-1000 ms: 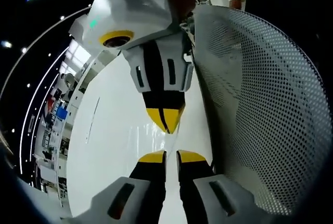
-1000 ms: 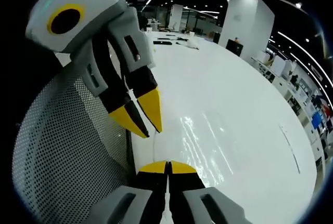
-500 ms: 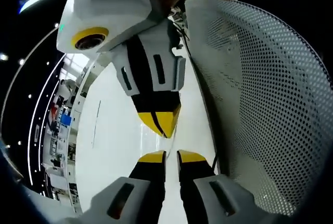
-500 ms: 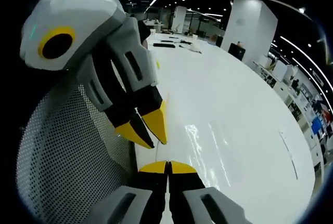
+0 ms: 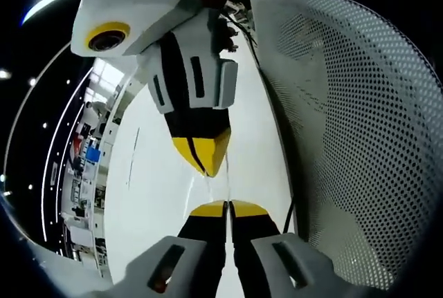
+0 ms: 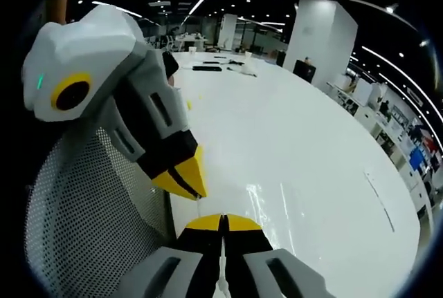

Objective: Open the resealable bag by pulling the two sides of the seal apart until the entire bag opening is separated and visibly accessible.

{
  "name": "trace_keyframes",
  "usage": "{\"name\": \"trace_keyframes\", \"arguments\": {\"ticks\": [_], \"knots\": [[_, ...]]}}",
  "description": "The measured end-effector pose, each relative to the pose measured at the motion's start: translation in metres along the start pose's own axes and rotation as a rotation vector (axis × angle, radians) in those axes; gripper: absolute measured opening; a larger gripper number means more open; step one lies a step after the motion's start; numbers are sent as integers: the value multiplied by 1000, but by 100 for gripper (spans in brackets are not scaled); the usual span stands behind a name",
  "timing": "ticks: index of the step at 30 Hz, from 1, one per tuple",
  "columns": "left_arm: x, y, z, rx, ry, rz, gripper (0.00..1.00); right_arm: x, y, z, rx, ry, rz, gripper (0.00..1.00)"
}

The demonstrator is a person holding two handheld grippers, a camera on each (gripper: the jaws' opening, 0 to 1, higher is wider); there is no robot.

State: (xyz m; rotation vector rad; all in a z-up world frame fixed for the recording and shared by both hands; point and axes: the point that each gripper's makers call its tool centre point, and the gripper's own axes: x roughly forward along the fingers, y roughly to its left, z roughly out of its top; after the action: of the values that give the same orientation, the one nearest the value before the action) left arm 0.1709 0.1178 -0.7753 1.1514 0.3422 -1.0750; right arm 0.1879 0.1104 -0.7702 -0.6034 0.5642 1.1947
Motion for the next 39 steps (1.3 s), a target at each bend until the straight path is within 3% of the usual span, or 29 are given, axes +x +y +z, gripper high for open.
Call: {"name": "trace_keyframes", "arguments": {"ticks": [9,20,32,39], "knots": [[-3,-1,6,-30,-16,-6,0,-6,-19,5,103,-45,-60,0],[-2,-8,9,-69,-26,-30,0,-9,-39,15,156,-87,-121,0],[-2,-11,12,-70,-26,-56,0,-21,-61,29,147,-129,-207,0],[-5,-5,22,-65,-39,-53,0,-33,-76,42,132,-161,-269,0]]}}
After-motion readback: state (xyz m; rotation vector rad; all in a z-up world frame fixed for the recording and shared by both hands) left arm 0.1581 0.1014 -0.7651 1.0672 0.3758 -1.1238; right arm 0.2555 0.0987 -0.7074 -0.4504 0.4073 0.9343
